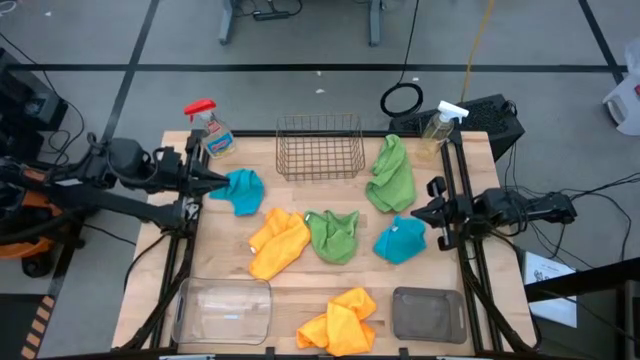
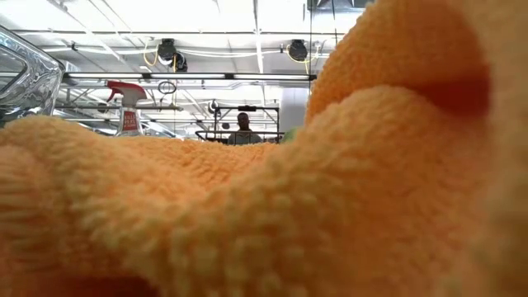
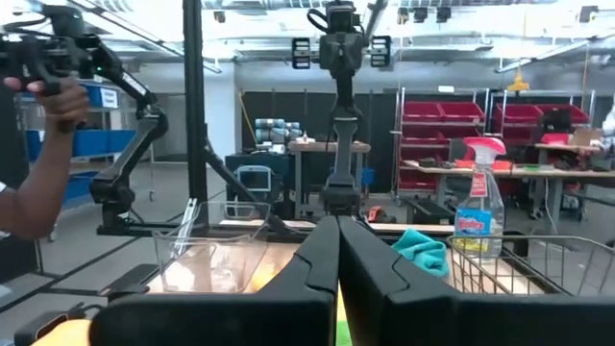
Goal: Sort microfiber towel by color & place in baskets
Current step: Put the left blue microfiber cloth into the wired basket
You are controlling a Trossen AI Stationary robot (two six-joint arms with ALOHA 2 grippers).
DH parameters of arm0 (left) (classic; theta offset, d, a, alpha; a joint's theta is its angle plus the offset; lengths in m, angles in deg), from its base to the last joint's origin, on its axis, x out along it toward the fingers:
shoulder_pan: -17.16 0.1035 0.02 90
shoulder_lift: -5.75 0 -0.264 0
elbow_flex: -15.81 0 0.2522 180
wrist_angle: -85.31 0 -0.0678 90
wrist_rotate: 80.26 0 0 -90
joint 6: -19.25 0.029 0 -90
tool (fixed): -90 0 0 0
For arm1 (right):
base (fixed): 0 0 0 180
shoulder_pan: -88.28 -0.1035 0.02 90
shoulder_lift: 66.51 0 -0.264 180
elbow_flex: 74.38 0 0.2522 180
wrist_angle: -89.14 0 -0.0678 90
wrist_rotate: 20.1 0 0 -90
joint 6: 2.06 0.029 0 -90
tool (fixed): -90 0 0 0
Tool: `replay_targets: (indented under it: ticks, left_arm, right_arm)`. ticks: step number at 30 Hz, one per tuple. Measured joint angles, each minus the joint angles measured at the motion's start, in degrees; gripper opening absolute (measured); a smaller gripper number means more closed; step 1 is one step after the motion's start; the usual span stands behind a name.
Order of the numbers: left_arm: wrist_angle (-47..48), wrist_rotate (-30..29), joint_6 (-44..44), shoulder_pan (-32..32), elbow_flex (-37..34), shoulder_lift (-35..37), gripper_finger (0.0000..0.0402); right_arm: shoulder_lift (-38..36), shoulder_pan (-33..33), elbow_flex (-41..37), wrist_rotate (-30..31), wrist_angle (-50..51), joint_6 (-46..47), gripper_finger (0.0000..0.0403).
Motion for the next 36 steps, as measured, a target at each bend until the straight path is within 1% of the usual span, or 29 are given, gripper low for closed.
replay_targets:
  ticks: [4,6,9,13,18,25,30,36]
  left_arm:
    - [1.88,-0.06,0.71,0.0,1.79,-1.46,0.0032]
    - [2.8,-0.17,1.34,-0.01,1.81,-1.79,0.0032]
    - [3.43,-1.45,1.4,-0.01,1.81,-2.42,0.0032]
    - [3.41,-3.03,1.35,0.01,1.81,-3.1,0.0032]
    - [3.37,-3.21,2.62,0.01,1.79,-3.26,0.0032]
    - [3.34,-3.23,2.56,-0.01,1.79,-3.49,0.0032]
    - [3.37,-3.23,2.51,-0.01,1.79,-3.64,0.0032]
    - [4.33,-3.23,1.3,-0.01,1.79,-4.67,0.0032]
  right_arm:
    - [1.16,0.0,3.19,2.32,4.83,3.49,0.0]
    - [2.31,0.0,5.22,2.57,6.96,5.1,0.0]
    - [4.77,0.0,9.3,2.56,9.67,6.81,0.0]
    - [9.48,0.0,16.58,2.58,14.68,7.1,0.0]
    - [17.04,0.0,28.53,4.16,21.67,6.82,0.0]
    - [28.39,0.0,44.66,4.12,29.65,3.66,0.0]
    - [35.76,0.0,52.94,4.07,32.27,2.24,0.0]
    - [44.12,0.0,59.49,4.03,34.62,2.16,0.0]
